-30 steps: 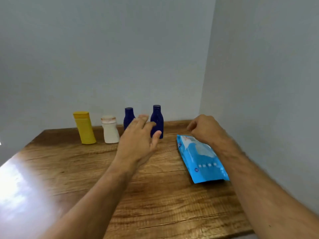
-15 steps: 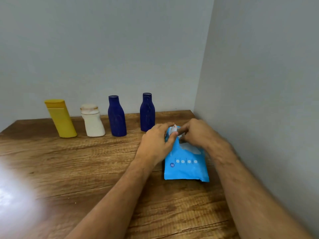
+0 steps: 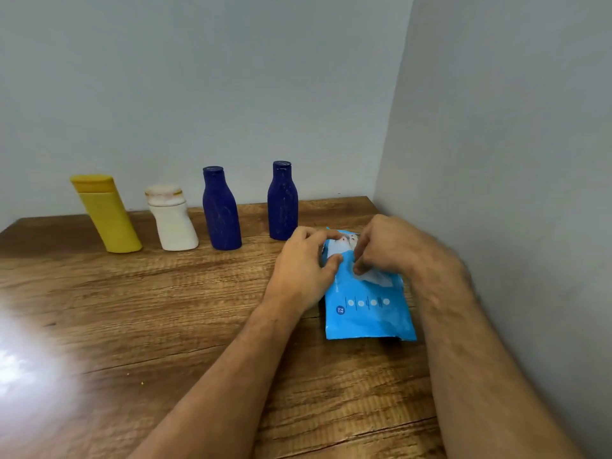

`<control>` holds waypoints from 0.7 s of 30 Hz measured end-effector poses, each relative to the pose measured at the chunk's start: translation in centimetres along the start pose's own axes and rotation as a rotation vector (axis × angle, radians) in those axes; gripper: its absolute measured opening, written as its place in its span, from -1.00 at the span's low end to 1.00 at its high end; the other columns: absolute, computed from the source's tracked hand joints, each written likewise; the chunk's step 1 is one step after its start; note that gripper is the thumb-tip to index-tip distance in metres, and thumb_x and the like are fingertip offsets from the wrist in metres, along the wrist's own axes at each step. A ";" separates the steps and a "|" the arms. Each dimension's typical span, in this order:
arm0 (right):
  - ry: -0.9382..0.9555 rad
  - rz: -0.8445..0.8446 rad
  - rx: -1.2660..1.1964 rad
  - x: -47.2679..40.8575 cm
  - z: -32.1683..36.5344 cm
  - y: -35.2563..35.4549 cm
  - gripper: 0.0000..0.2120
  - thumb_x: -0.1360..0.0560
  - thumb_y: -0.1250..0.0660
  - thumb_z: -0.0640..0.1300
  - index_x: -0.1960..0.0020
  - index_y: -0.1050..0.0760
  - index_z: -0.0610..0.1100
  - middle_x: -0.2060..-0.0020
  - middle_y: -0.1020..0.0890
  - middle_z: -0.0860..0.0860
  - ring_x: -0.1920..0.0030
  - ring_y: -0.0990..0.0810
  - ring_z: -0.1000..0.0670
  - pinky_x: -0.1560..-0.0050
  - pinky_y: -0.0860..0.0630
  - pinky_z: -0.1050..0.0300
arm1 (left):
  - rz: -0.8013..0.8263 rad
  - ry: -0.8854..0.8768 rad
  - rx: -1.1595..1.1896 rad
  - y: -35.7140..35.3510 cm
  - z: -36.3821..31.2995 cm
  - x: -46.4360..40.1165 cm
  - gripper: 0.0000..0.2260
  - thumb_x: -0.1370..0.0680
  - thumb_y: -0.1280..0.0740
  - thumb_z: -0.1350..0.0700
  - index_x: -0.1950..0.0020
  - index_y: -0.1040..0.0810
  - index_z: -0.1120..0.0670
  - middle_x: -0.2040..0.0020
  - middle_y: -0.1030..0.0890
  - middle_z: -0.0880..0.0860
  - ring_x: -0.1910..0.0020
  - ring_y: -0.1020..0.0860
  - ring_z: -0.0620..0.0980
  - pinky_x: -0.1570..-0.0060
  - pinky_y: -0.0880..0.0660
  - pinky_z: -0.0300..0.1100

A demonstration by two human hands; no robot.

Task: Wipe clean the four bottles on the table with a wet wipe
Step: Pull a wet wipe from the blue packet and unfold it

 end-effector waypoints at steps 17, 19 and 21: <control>-0.017 -0.149 -0.309 2.7 0.0 2.5 -0.89 -0.51 -0.38 -0.12 0.15 -0.67 -0.07 0.17 -0.69 -0.01 0.15 -0.63 0.03 0.20 -0.57 0.18 | -0.055 -0.026 -0.065 -0.5 -1.8 1.7 -0.66 -0.60 -0.34 -0.12 -0.37 -0.55 -0.13 -0.36 -0.46 -0.13 -0.29 -0.29 -0.23 -0.32 -0.26 -0.25; -0.034 -0.119 -0.380 2.9 0.2 2.5 -0.86 -0.51 -0.35 -0.18 0.19 -0.64 -0.09 0.27 -0.69 -0.04 0.29 -0.65 0.03 0.36 -0.55 0.21 | -0.064 -0.041 -0.030 -0.5 -2.3 1.6 -0.67 -0.58 -0.37 -0.09 -0.35 -0.57 -0.13 -0.34 -0.53 -0.13 -0.32 -0.37 -0.18 -0.35 -0.29 -0.23; -0.037 -0.103 -0.440 3.1 0.3 2.3 -0.84 -0.49 -0.33 -0.24 0.23 -0.63 -0.10 0.32 -0.70 -0.05 0.37 -0.64 0.07 0.44 -0.50 0.26 | -0.030 -0.018 0.060 -0.7 -2.6 1.3 -0.69 -0.56 -0.40 -0.06 -0.31 -0.59 -0.12 -0.28 -0.60 -0.12 -0.30 -0.46 -0.17 -0.38 -0.40 -0.10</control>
Point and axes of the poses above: each hand's wrist, its own x-axis away from the middle knuckle, its own y-axis out of the back of the hand, z = x × y, the point moved 4 cm from there along -x, towards the middle knuckle
